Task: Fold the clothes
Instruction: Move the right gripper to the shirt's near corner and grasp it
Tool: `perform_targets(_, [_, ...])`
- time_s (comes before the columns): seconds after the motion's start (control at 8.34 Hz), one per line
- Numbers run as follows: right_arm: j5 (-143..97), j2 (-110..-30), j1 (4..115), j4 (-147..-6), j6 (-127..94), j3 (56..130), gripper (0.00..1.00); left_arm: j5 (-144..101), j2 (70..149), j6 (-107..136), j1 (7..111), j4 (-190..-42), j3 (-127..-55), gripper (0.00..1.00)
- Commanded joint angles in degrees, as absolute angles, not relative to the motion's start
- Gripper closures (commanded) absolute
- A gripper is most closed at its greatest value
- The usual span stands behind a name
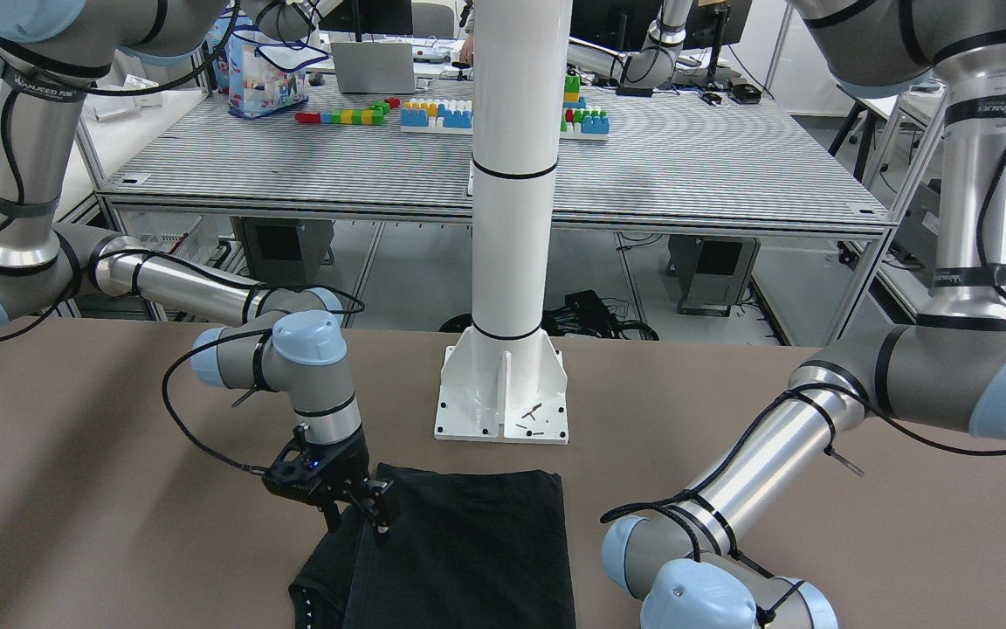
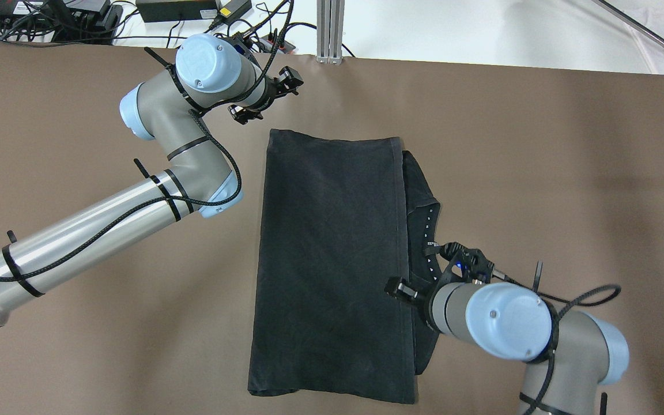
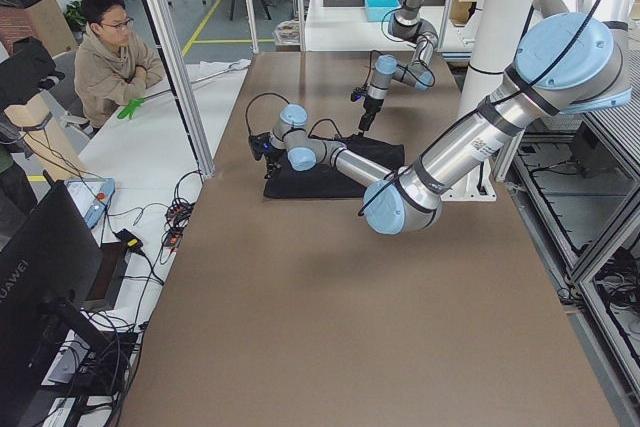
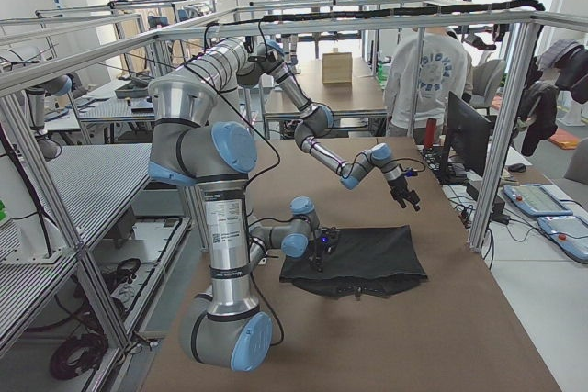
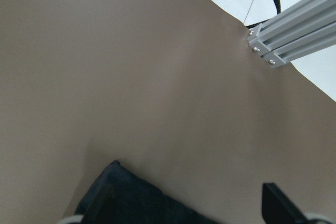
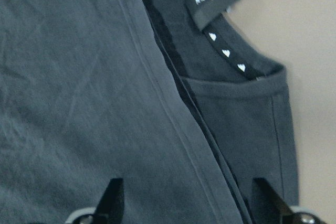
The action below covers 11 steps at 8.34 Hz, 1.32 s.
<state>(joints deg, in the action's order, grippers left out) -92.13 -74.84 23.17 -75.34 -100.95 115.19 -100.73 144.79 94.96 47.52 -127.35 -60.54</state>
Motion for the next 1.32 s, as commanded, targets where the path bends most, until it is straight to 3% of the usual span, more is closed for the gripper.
perform_targets(0.0, [-85.02,-78.39,12.43,-79.63,-114.40,119.10,0.38,-100.72,144.76,96.24,47.37,-127.35,-61.43,0.00])
perform_targets(0.36, [-79.81,-78.48,6.60,-79.45,-115.58,117.34,0.51,-100.20,144.76,96.41,46.94,-125.69,-62.66,0.00])
perform_targets(0.72, [-79.72,-79.71,6.59,-79.45,-114.96,116.11,0.52,-99.06,144.76,96.50,45.80,-123.66,-63.81,0.00])
perform_targets(0.96, [-79.80,-79.54,6.50,-79.37,-114.87,115.58,0.62,-99.05,144.76,96.50,45.70,-123.66,-63.81,0.00])
perform_targets(1.08, [-79.80,-79.37,6.42,-79.37,-114.87,115.32,0.73,-99.05,144.67,96.42,45.70,-123.66,-63.81,0.00])
perform_targets(1.2, [-79.80,-79.37,6.33,-79.28,-114.87,115.05,0.90,-99.05,144.67,96.42,45.70,-123.66,-63.81,0.00])
